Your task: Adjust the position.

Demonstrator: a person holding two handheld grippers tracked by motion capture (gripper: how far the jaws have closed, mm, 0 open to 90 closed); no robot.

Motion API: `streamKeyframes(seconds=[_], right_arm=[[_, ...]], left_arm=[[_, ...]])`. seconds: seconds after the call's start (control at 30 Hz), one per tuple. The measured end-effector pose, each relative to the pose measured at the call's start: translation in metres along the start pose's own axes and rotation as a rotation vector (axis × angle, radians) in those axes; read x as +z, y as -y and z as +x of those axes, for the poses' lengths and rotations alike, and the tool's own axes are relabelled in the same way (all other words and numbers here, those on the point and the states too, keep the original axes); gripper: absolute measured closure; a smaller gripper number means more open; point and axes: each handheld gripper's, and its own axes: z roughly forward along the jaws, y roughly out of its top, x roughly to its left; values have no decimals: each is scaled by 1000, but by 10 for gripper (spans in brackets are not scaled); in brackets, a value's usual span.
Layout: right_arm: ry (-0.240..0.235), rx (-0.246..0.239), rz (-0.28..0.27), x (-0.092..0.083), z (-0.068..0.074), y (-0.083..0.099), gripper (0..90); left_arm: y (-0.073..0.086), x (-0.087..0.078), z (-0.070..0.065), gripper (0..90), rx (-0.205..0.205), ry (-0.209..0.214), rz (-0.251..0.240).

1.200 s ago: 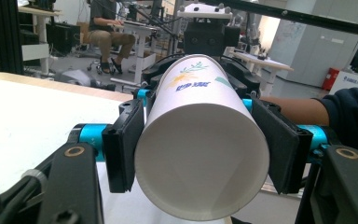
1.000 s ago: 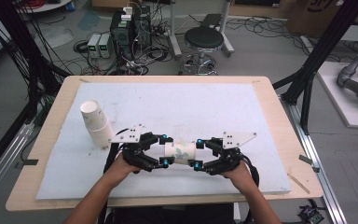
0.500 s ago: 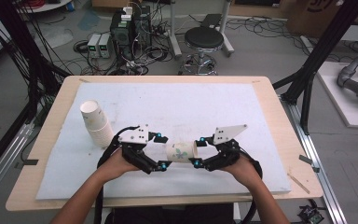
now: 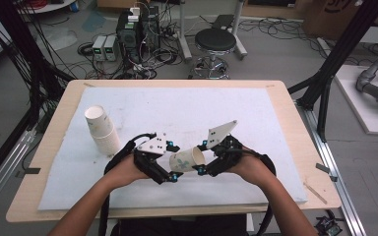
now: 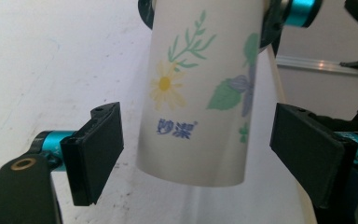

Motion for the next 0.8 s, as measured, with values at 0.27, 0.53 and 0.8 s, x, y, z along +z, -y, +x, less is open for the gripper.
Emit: streamKeyframes(seconds=[0.27,0.53,0.8], right_arm=[[11,-83,175,8,2,-26,351],[-1,-99,231,14,4,-33,348],[-17,-115,249,19,6,-35,345]], left_arm=[[0,6,2,182,-3,3,43],[-1,10,3,214,-4,24,63],[-2,15,2,317,-1,63,70]])
